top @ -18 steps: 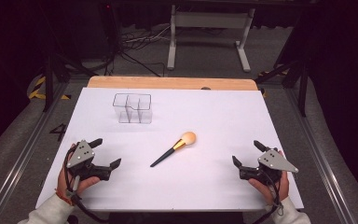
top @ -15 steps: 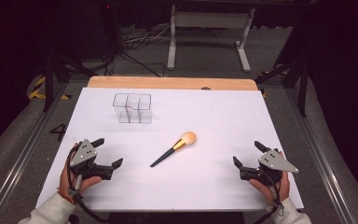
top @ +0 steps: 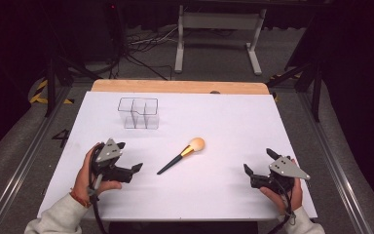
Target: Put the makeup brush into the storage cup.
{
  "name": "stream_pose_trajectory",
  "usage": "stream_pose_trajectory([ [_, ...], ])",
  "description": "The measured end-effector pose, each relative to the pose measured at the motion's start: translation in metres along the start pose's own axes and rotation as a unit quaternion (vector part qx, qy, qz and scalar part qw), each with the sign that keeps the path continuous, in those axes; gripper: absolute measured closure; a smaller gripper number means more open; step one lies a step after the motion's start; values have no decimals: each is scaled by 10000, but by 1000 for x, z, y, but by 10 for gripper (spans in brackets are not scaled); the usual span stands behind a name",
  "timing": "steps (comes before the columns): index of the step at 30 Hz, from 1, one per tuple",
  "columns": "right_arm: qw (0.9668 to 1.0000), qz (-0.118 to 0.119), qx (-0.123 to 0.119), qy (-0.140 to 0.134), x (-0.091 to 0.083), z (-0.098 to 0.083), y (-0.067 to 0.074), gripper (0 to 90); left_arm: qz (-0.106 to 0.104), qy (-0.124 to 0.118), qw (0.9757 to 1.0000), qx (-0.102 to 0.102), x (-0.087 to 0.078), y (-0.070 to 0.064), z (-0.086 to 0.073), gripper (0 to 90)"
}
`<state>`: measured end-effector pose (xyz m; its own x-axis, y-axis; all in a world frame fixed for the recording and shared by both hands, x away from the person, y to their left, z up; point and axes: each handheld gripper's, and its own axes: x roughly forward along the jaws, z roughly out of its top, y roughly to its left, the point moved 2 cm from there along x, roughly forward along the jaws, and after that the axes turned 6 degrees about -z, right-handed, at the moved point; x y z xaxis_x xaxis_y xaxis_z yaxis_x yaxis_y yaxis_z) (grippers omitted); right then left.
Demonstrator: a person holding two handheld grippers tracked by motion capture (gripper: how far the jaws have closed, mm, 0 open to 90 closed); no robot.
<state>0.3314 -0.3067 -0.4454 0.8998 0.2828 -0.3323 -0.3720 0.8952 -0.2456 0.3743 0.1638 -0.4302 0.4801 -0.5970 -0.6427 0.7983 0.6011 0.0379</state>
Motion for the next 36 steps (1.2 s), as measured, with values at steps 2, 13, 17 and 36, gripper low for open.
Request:
stream_pose_trajectory([
  [2,9999,-62,97,-8,3,-3,-3,77,-137,208,9997,0,9,-3,9,98],
  [13,9999,-58,100,70,4,-4,-3,77,-770,1154,9902,168,54,-20,66,84],
  [17,9999,-82,104,71,4,-3,-3,77,-933,1578,9829,175,71,-22,88,73],
  [36,9998,-90,145,118,5,-5,-5,77,-1067,2742,9556,-179,153,-32,123,292],
])
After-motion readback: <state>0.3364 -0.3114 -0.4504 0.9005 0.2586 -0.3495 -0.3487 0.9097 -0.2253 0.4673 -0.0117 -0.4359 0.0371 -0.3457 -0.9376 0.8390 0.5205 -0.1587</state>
